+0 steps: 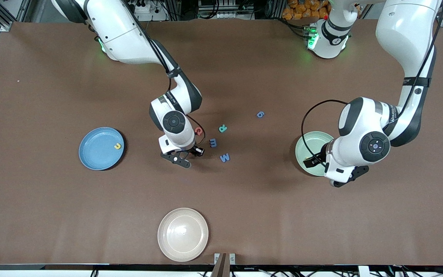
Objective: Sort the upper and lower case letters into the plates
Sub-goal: 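Move the right gripper to the pink m and grasp it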
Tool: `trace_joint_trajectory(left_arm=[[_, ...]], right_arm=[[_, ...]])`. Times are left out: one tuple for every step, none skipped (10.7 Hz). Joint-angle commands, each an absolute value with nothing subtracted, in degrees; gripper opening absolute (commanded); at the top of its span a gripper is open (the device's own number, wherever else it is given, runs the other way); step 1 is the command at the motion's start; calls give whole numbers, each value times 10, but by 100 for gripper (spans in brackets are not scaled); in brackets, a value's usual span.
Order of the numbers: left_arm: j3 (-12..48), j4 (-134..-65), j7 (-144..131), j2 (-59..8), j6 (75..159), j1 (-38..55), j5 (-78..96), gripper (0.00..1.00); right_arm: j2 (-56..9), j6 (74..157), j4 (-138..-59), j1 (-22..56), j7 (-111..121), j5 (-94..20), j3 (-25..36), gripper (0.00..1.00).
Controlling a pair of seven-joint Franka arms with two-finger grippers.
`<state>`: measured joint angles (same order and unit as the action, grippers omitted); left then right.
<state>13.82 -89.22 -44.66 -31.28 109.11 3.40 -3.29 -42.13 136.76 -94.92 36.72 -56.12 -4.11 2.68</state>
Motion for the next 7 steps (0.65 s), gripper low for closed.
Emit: trace_joint_trajectory(left_arm=[[139,-885,-459,-304,1077,34,-47,100],[139,-882,-459,-303,1069,36,-47,100],[139,-882,-459,-298,1064,36,-47,100],[139,-882,-459,-293,1062,36,-47,100],[139,-882,-458,-289,1052,36,-47,100],[139,-882,-455,-284,1045,34,-48,100],[139,-882,-454,-280,1043,33,-48,100]], right_arm=[[-428,1362,-948,368,-571,-27,27,0],[-427,1361,-951,367,-566,-26,27,0],[-423,1354,-951,360,-539,-25,27,0],[-419,1327,-949,352,-510,-25,27,0],[-403,1306,-950,339,-488,-25,27,0],[-382,1274,-950,324,-459,-26,27,0],[-363,1229,-950,309,-424,-26,27,0]])
